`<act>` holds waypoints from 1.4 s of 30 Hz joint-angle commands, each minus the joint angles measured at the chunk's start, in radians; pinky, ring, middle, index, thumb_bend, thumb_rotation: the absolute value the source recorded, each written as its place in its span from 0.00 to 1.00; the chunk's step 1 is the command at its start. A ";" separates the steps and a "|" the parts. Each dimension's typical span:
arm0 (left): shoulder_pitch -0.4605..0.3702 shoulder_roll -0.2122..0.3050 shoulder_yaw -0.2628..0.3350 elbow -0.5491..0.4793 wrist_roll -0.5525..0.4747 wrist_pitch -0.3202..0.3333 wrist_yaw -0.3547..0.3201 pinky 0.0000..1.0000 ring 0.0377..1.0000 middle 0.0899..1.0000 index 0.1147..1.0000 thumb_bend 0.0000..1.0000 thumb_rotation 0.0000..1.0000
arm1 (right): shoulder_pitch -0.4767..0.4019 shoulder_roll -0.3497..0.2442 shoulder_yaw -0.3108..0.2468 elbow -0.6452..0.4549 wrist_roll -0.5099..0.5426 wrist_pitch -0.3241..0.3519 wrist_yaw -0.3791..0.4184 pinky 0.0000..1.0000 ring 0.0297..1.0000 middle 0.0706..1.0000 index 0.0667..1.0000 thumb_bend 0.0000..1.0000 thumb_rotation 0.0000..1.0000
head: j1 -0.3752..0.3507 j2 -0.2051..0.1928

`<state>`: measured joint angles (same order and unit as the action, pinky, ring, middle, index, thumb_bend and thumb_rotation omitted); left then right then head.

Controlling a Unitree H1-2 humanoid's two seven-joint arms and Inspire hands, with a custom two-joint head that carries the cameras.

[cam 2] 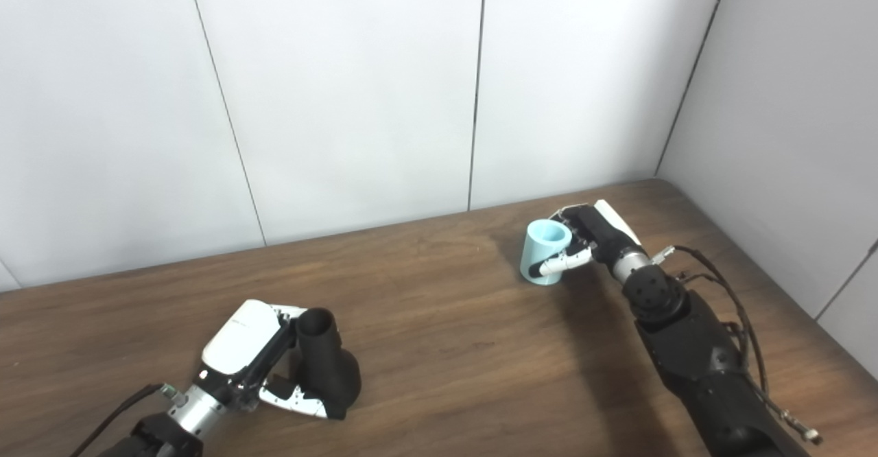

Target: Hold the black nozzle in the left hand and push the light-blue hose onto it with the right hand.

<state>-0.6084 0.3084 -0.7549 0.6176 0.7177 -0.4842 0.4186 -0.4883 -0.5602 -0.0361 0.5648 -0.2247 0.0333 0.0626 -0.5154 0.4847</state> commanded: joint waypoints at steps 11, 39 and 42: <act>0.160 0.021 -0.042 0.075 0.034 0.015 -0.057 0.30 0.39 0.34 0.44 0.52 0.00 | -0.015 0.037 -0.030 -0.263 0.023 0.062 -0.027 0.33 0.36 0.39 0.47 0.53 0.00 | 0.052 0.020; 0.162 -0.093 0.004 0.059 0.099 0.081 -0.132 0.32 0.39 0.35 0.44 0.52 0.00 | -0.182 0.135 0.066 -0.815 0.020 0.437 0.354 0.27 0.31 0.39 0.47 0.53 0.00 | 0.438 0.102; 0.159 -0.098 0.007 0.065 0.100 0.078 -0.131 0.32 0.41 0.35 0.44 0.52 0.00 | -0.185 0.178 0.050 -0.830 0.005 0.437 0.417 0.26 0.31 0.38 0.47 0.53 0.00 | 0.444 0.111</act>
<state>-0.5854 0.2363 -0.6924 0.5947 0.7662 -0.4428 0.3504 -0.6085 -0.3944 0.0346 -0.2307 -0.2062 0.4706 0.4566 -0.0721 0.5921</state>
